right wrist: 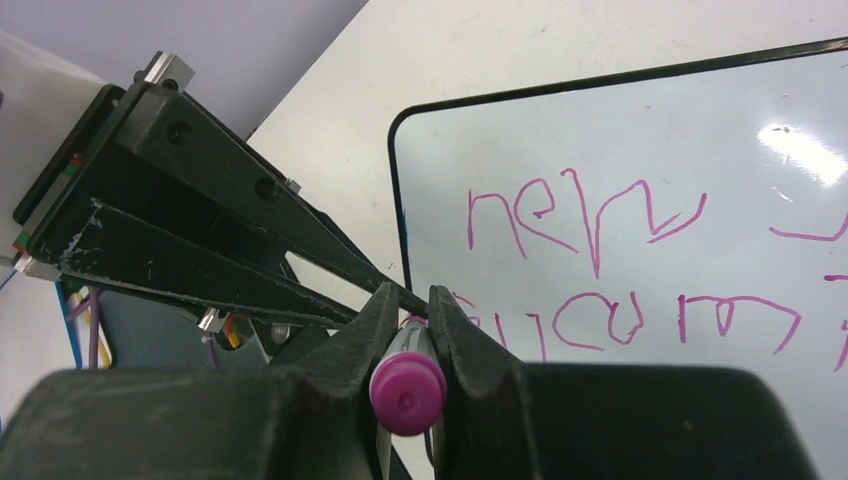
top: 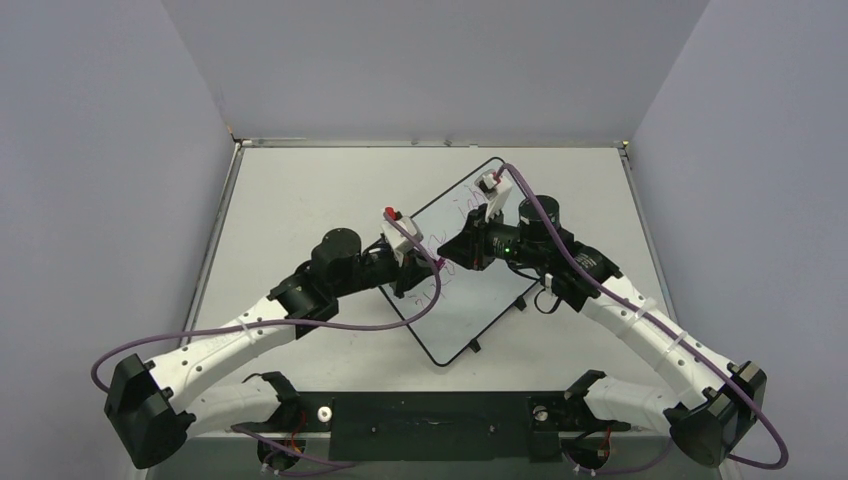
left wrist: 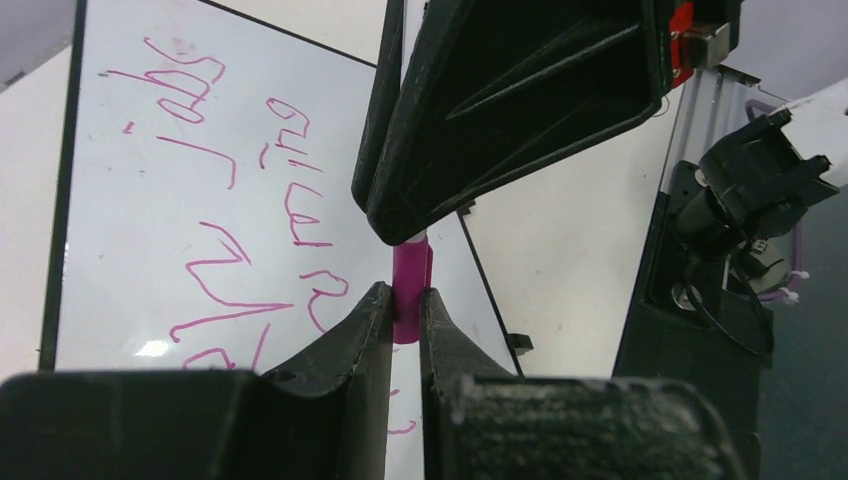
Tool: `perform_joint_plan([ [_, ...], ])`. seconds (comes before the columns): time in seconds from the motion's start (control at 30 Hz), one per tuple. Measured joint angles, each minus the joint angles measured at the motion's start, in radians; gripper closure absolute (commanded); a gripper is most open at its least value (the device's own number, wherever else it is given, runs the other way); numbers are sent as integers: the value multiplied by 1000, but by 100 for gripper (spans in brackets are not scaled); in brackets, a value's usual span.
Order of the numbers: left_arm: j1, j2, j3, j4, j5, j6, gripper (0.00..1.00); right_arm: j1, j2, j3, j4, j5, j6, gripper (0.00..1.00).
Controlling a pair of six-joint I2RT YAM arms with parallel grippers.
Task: Write a sentence on the whiteboard
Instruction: Insert the whiteboard marker without the cap into the pen cap.
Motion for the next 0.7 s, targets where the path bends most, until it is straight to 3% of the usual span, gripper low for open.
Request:
perform_joint_plan([
  [0.7, 4, 143, 166, -52, -126, 123, 100, 16, 40, -5, 121, 291, 161, 100],
])
